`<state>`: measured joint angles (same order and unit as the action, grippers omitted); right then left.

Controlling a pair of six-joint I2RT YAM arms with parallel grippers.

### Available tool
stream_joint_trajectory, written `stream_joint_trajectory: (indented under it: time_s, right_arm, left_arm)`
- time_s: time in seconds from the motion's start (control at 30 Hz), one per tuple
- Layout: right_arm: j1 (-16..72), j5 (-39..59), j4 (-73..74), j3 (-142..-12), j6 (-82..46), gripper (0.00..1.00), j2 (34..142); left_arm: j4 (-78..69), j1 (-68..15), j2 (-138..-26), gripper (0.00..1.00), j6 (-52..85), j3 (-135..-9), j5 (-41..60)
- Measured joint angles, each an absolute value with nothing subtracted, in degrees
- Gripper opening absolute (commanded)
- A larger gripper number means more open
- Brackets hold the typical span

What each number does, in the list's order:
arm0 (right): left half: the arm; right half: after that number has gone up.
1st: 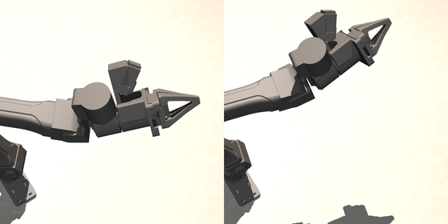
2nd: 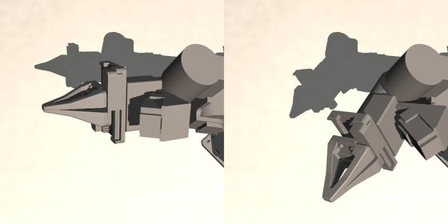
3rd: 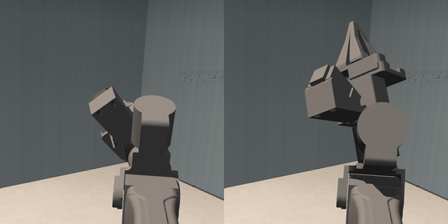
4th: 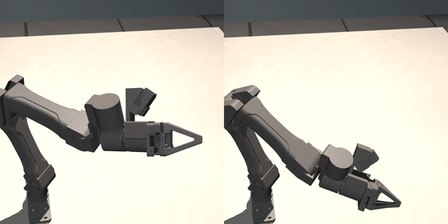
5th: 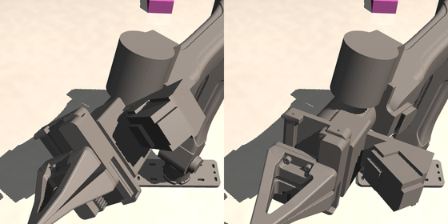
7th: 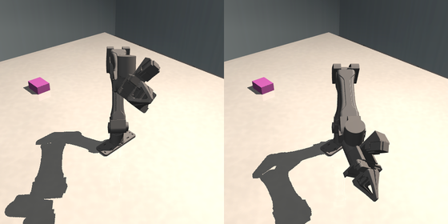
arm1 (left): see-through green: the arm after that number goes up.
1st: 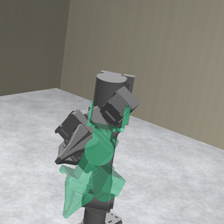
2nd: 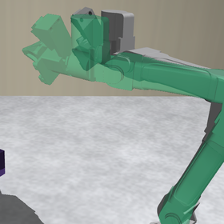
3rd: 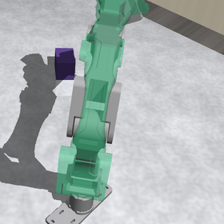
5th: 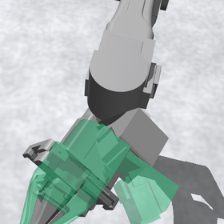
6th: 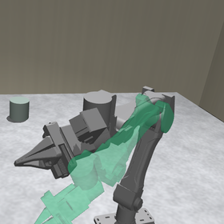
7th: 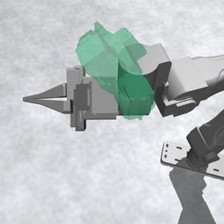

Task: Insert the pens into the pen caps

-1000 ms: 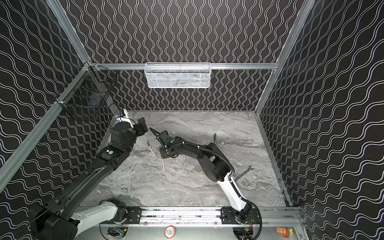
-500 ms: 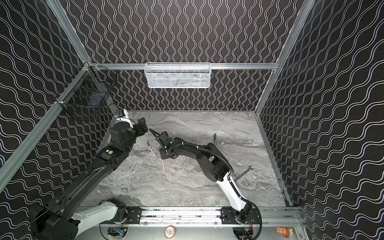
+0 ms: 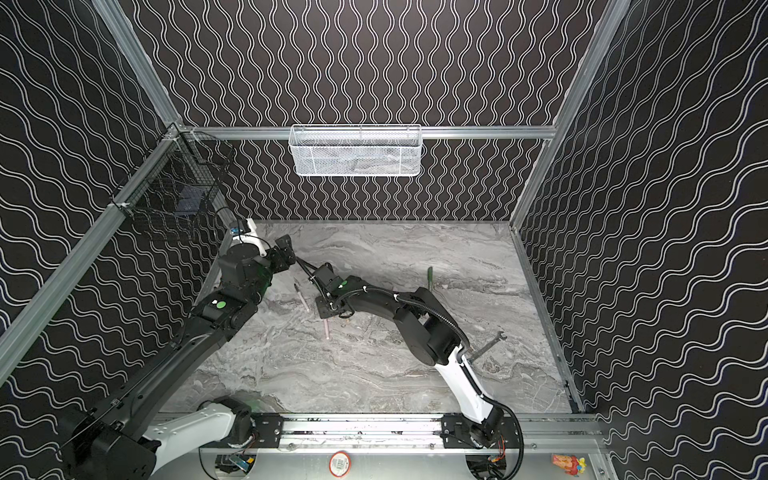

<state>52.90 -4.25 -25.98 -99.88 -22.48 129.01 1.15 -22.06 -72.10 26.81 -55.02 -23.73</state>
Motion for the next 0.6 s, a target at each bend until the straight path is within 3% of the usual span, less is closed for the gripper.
stream_joint_trajectory:
  time_s: [0.6]
  right_arm:
    - [50.9, -8.6, -23.2, -87.5, -23.8, 0.17, 118.2]
  left_arm:
    - [0.5, -21.8, -73.2, 0.83, 26.8, -55.0, -22.1]
